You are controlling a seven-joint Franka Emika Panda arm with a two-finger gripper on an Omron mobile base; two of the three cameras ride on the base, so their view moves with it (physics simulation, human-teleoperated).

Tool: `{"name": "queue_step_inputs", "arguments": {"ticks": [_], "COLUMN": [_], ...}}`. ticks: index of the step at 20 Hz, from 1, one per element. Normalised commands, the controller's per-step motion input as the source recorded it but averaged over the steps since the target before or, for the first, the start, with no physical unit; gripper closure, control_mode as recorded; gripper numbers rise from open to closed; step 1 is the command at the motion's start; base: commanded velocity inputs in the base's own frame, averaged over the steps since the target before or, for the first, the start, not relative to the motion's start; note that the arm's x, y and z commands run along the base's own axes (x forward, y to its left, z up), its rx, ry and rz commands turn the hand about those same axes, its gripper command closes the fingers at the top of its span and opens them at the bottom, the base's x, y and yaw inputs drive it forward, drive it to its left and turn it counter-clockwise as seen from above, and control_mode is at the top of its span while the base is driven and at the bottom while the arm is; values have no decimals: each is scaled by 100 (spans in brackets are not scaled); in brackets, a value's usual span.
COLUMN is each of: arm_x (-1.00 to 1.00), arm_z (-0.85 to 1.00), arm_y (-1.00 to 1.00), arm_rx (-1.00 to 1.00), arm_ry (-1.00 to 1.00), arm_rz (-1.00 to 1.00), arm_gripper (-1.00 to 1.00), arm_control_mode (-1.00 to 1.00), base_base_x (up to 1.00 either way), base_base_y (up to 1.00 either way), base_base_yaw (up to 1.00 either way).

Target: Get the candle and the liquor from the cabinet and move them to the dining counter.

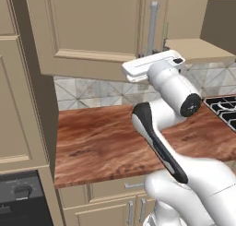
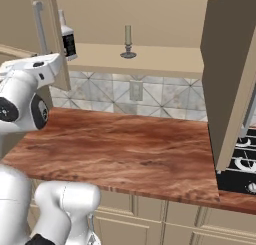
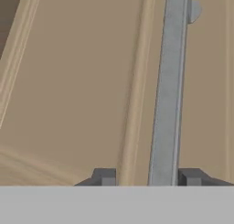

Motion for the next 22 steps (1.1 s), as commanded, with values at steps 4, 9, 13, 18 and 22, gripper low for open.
{"name": "queue_step_inputs", "arguments": {"ticks": [4, 9, 13, 18, 22], "arm_x": [-100, -100, -85, -65, -64], "arm_z": [0, -1, 0, 5, 25], "arm_y": [78, 66, 15, -14, -37], "arm_rx": [-1, -1, 0, 7, 18], "arm_ry": [1, -2, -7, 0, 3], "arm_rz": [3, 3, 1, 5, 9], "arm_gripper": [100, -100, -100, -100, -100], "arm_control_mode": [-100, -100, -100, -100, -100], "base_base_x": [0, 0, 0, 0, 0], "base_base_y": [0, 0, 0, 0, 0], "base_base_yaw": [0, 0, 0, 0, 0]}}
